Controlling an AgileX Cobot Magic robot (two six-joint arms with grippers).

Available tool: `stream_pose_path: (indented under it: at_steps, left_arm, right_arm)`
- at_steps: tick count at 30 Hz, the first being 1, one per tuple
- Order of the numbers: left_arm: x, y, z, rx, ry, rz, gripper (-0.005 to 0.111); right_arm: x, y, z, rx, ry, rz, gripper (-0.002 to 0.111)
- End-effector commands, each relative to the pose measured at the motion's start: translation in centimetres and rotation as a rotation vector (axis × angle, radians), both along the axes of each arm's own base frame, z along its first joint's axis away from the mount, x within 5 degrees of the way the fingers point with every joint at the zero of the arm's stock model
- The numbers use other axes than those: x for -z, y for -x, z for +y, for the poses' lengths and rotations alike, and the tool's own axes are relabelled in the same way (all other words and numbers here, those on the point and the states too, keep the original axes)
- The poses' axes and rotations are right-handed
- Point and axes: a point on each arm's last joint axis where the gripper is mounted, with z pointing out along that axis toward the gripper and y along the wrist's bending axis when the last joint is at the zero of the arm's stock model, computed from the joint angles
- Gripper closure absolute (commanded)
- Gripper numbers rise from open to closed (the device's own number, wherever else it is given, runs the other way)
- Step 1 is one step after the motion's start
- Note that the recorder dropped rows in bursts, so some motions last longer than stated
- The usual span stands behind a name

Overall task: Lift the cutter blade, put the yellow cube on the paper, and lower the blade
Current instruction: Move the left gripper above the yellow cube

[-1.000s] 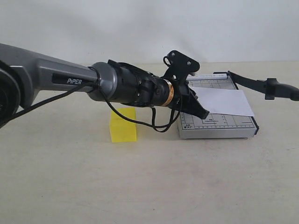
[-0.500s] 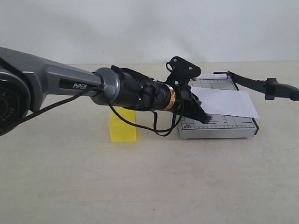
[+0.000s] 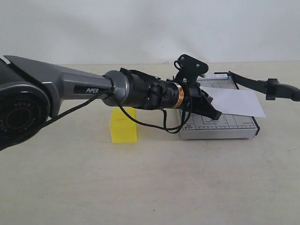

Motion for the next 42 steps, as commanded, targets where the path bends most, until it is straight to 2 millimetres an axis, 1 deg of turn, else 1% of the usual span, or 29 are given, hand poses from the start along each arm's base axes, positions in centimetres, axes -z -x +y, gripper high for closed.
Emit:
stream_pose_path:
  at_steps: [1,3,5,6,7,8,9,11,13,14,15,17,26,38,40,42]
  left_arm:
    - [-2.0,-0.4,-0.2,-0.027,0.011,-0.044,0.094]
    - [-4.4,-1.0,0.5,-0.089,-0.024,-0.117,0.094]
    - [-8.6,-1.4,2.2,-0.241,-0.049,-0.179,0.094]
    - [-10.0,-1.2,3.0,-0.284,-0.052,-0.185,0.094]
    - [-10.7,-1.1,3.6,-0.326,-0.064,-0.183,0.094]
    - [-12.1,-0.5,5.8,-0.416,-0.121,-0.165,0.089]
    - [-12.5,0.1,7.2,-0.468,-0.175,-0.128,0.083]
    - [-12.7,1.2,9.7,-0.536,-0.27,-0.03,0.07]
    - [-12.2,1.6,11.8,-0.638,-0.335,0.108,0.056]
    - [-11.8,1.5,12.5,-0.677,-0.355,0.152,0.051]
    - [-11.3,1.3,13.4,-0.737,-0.368,0.234,0.044]
    - [-10.9,1.2,14.2,-0.795,-0.342,0.353,0.039]
    - [-10.3,2.0,15.8,-0.927,-0.468,0.476,0.038]
    - [-10.1,2.4,15.9,-0.942,-0.49,0.529,0.038]
    - [-10.1,2.5,15.9,-0.944,-0.488,0.544,0.035]
    - [-10.0,2.7,15.8,-0.941,-0.482,0.565,0.029]
  right_arm:
    - [0.1,0.0,0.0,0.001,0.007,-0.004,0.065]
    - [0.1,0.0,0.0,0.001,0.007,-0.004,0.065]
    - [0.1,0.0,0.0,0.001,0.007,-0.004,0.065]
    - [0.1,0.0,0.0,0.001,0.004,-0.004,0.065]
    - [0.1,0.0,0.0,0.001,0.004,-0.004,0.065]
    - [0.1,0.0,0.0,0.001,0.004,-0.004,0.065]
    - [0.1,0.0,0.0,0.001,0.004,-0.004,0.065]
    - [0.1,0.0,0.0,0.001,0.004,-0.004,0.065]
    - [0.1,0.0,0.0,0.001,0.004,-0.004,0.065]
    - [0.1,0.0,0.0,0.001,0.004,-0.004,0.065]
    - [0.1,0.0,0.0,0.001,0.004,-0.004,0.065]
    - [0.1,0.0,0.0,0.001,0.004,-0.004,0.065]
    - [0.1,0.0,0.0,0.001,0.004,-0.004,0.065]
    - [0.1,0.0,0.0,0.001,-0.001,-0.003,0.065]
    - [0.1,0.0,0.0,0.001,-0.001,-0.003,0.065]
    - [0.1,0.0,0.0,0.001,-0.001,-0.003,0.065]
